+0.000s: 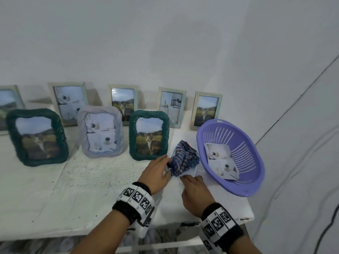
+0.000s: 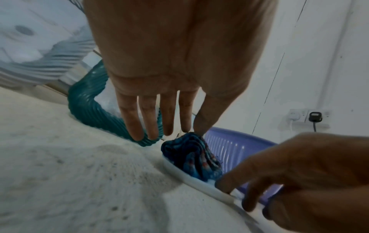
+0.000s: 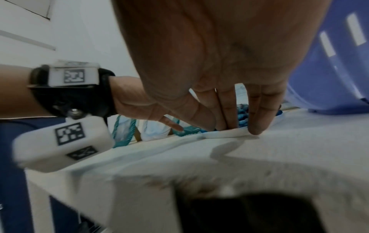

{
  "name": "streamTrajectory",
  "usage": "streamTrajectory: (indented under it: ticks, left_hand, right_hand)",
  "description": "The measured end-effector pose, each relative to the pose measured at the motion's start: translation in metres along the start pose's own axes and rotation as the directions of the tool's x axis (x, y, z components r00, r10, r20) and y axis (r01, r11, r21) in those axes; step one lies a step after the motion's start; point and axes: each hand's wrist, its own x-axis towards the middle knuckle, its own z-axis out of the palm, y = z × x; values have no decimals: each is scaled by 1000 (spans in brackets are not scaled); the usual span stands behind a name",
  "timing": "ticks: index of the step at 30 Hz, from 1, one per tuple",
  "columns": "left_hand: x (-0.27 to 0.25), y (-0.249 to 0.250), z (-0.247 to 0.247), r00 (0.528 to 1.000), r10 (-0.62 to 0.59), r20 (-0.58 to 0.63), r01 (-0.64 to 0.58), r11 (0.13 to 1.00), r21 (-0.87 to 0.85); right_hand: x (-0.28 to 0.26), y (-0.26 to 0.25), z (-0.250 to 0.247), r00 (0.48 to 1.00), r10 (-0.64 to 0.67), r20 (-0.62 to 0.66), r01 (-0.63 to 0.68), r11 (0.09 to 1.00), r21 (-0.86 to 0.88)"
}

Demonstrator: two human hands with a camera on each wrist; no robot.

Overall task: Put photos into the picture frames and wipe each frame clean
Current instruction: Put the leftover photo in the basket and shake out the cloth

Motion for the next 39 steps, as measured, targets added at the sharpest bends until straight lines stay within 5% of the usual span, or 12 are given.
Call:
streamTrajectory:
  ticks: [9,12,16,21,27,32,36,39]
  left_hand:
    - [-75,-32,-20,994,-22,105,25,999,-31]
    - [-94,-41,-29,990,-111,86,112,994,-11]
    - [-106,-37,-35,993,-101,-59,104,993,57]
    - [-92,-17,-38,997,0,-77,17,976,217]
    - [-68,-4,-31,991,-110,79,63,893,446]
    - [-68,-5,-30,990,-140,34,116,915,386]
    - [-74,-13,-37,989,-135,-64,143,979,143]
    - [-81,-17,-45,978,-111,-179,85,986,-145]
  right_hand:
    - [-69,-67,27,985,-169,39,166,984,64]
    - [-70,-81,38,970,-245,-9,245,969,35]
    - [-63,-87,20,948,-312,-67,318,916,245]
    - [-40,-69,17,933,13,-360,134,914,382]
    - [-6,-64,11,963,235,-132,-190,939,287]
    - [-4,-66,23,955,223,-197,-136,916,379]
    - [-7,-63,19,938,250,-238,-52,783,619]
    - [-11,-66,4,938,241,-248,84,537,840]
